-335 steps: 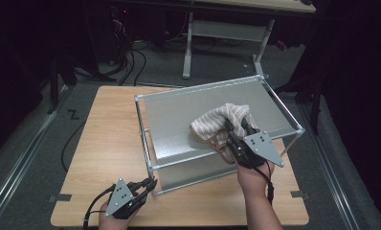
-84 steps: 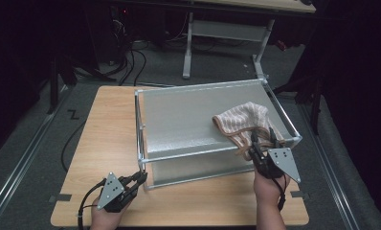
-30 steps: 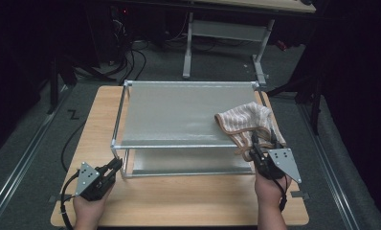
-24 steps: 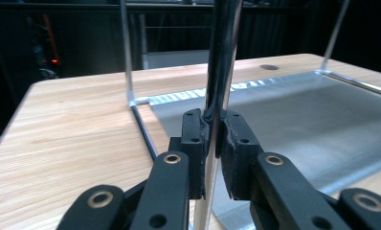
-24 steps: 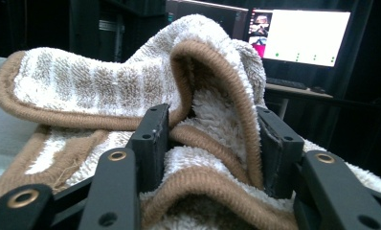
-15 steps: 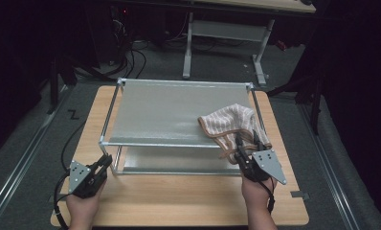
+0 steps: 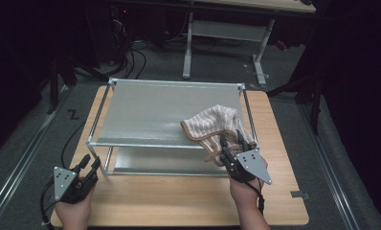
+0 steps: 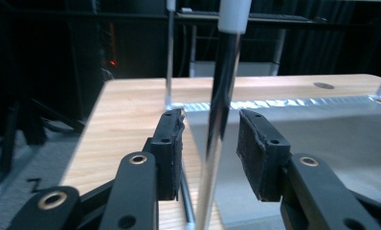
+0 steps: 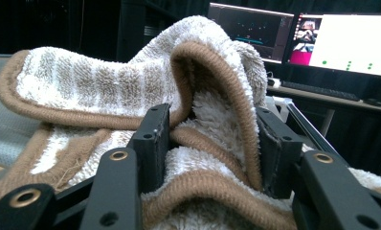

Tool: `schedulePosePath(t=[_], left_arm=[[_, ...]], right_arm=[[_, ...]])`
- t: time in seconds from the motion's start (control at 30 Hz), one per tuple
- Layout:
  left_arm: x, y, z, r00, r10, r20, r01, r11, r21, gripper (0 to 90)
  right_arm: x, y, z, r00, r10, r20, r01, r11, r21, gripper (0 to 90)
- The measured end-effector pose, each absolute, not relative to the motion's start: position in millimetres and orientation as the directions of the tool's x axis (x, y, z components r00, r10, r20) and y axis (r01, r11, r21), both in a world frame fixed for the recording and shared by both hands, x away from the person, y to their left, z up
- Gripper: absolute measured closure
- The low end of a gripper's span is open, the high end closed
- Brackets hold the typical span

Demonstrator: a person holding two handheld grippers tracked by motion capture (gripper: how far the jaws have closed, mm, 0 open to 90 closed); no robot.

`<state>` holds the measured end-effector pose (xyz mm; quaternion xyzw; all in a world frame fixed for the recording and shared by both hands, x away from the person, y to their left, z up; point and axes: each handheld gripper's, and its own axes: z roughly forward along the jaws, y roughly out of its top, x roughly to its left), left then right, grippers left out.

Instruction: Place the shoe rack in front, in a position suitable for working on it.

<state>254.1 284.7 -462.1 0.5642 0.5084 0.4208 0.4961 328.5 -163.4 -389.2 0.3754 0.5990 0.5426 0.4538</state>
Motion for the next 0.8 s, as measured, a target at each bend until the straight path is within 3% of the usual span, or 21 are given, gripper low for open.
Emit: schedulePosePath(t=[0.07, 0.27, 0.53, 0.63, 0.8], left_arm=[[248.7, 281.0, -459.0, 0.143, 0.990, -0.016, 0.135, -0.003, 0.991, 67.4], [242.2, 259.4, -455.8, 0.221, 0.974, 0.049, 0.123, -0.077, 0.989, 68.5], [246.0, 225.9, -463.7, 0.402, 0.912, 0.083, 0.161, -0.160, 0.974, 64.4], [248.5, 211.8, -467.4, 0.463, 0.883, 0.080, 0.169, -0.176, 0.970, 63.5], [252.9, 199.5, -469.0, 0.518, 0.852, 0.077, 0.170, -0.191, 0.967, 61.7]], right_arm=[[330.8, -163.2, -389.1, -0.305, 0.943, -0.132, -0.040, 0.126, 0.991, 51.5], [333.6, -164.1, -387.9, -0.313, 0.941, -0.130, -0.031, 0.127, 0.991, 51.2], [334.3, -166.0, -385.8, -0.326, 0.937, -0.127, -0.013, 0.130, 0.991, 52.0], [333.0, -165.7, -382.6, -0.339, 0.928, -0.154, 0.007, 0.166, 0.986, 67.9], [328.0, -175.3, -376.2, -0.341, 0.933, -0.114, 0.011, 0.125, 0.992, 70.8]])
